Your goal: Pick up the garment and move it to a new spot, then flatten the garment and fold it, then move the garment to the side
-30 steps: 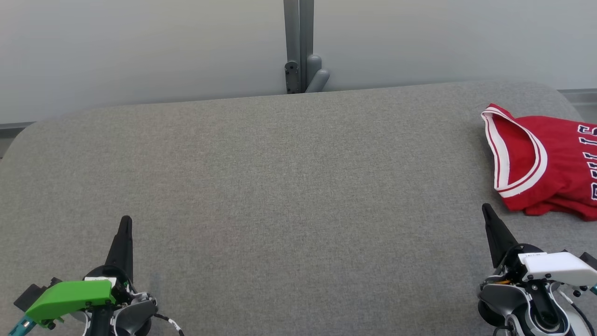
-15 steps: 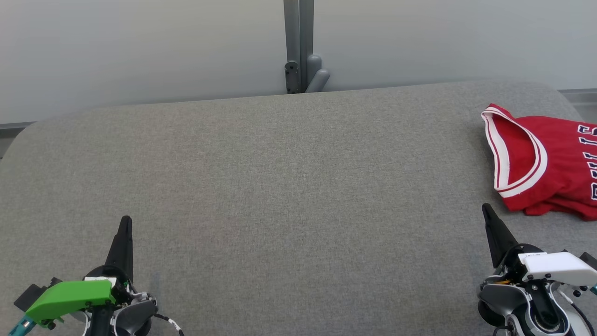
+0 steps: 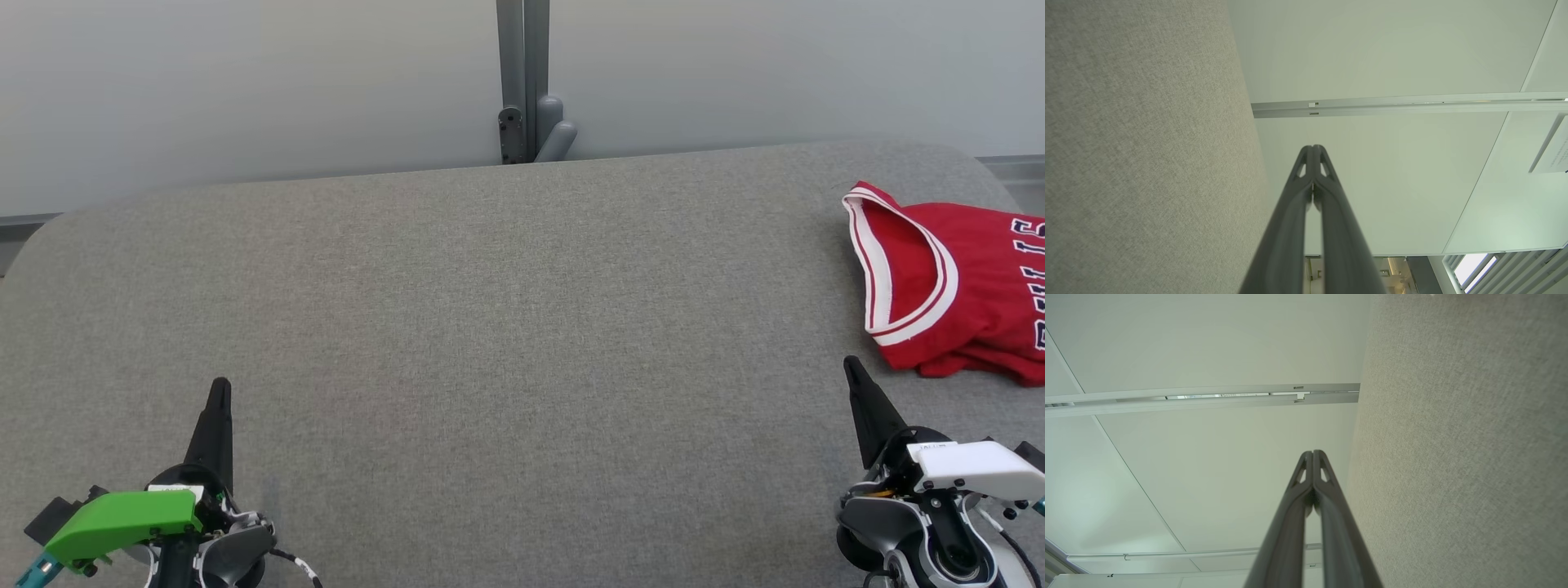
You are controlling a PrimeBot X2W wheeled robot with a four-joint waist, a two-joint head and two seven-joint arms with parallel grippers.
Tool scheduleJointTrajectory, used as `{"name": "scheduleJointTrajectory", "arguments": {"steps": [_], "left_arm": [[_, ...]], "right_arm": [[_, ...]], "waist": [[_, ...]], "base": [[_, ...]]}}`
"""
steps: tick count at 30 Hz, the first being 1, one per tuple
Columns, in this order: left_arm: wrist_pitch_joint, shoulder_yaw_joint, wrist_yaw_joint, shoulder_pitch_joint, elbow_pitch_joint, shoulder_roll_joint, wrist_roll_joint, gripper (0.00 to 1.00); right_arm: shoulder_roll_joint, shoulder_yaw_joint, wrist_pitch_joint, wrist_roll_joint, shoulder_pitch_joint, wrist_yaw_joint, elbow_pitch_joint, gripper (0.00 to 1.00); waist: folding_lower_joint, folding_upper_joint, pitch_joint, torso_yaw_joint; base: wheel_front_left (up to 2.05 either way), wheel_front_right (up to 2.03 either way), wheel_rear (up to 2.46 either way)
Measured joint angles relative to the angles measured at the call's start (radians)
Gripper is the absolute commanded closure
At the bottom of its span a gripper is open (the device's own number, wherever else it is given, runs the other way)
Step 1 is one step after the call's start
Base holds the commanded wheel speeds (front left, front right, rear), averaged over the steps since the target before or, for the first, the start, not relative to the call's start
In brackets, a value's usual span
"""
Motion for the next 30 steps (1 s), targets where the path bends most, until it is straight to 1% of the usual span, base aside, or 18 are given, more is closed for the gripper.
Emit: {"name": "scheduleJointTrajectory", "arguments": {"steps": [30], "left_arm": [[0.000, 0.000, 0.000, 0.000, 0.000, 0.000, 0.000, 1.00]], "right_arm": [[0.000, 0.000, 0.000, 0.000, 0.000, 0.000, 0.000, 1.00]], "waist": [[0.0000, 0.0000, 0.000, 0.000]], "base": [[0.00, 0.00, 0.00]]}}
